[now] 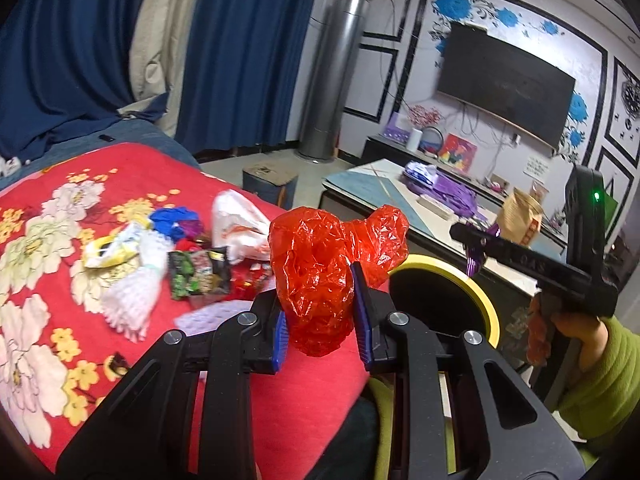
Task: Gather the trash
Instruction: 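Carry both items over the yellow bin and open both tools to drop them, then move both tools back over the bedspread toward the white foam nets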
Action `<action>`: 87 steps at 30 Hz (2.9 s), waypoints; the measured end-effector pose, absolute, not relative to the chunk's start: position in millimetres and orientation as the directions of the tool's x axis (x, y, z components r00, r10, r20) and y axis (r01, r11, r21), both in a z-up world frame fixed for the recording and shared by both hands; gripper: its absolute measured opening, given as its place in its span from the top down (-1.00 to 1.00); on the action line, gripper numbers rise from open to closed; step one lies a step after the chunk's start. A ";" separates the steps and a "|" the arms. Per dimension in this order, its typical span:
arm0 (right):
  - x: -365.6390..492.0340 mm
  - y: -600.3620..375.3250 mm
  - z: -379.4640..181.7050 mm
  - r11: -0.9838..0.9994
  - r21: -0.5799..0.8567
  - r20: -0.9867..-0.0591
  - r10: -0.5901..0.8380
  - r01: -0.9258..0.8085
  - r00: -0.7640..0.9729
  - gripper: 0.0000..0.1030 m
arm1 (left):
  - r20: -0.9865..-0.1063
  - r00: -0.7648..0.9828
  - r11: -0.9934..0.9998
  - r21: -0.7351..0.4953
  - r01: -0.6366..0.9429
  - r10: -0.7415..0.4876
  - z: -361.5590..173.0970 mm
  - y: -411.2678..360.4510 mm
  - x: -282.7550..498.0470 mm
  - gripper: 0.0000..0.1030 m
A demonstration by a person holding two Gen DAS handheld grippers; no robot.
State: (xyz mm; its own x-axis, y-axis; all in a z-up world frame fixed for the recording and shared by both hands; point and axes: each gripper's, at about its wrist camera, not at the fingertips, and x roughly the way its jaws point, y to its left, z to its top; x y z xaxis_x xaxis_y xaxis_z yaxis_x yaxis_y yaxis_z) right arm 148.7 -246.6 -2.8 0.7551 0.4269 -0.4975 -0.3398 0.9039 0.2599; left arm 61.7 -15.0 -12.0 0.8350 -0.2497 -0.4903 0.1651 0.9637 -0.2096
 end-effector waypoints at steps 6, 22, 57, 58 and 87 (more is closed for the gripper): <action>154.3 -278.2 -5.2 0.927 0.268 -0.501 0.366 -0.261 0.785 0.13 | -0.515 0.812 0.960 -0.187 0.207 -0.275 -17.8 -35.4 70.8 0.61; 176.2 -332.9 -26.5 0.952 0.287 -0.551 0.257 -0.109 0.794 0.12 | -0.596 0.723 0.928 -0.116 0.353 -0.350 -47.9 -112.8 92.0 0.60; 213.6 -391.4 -96.3 0.920 0.383 -0.673 0.222 0.076 0.705 -0.22 | -0.706 0.577 0.878 -0.135 0.458 -0.410 -108.4 -190.0 144.2 -0.09; 213.2 -392.6 -96.3 0.921 0.382 -0.675 0.216 0.083 0.706 -0.24 | -0.703 0.581 0.881 -0.139 0.453 -0.410 -107.3 -189.3 145.1 -0.27; 172.8 -312.1 -25.6 0.944 0.295 -0.527 0.288 -0.146 0.799 -0.57 | -0.506 0.825 0.968 -0.154 0.201 -0.252 -36.5 -99.8 118.2 -0.79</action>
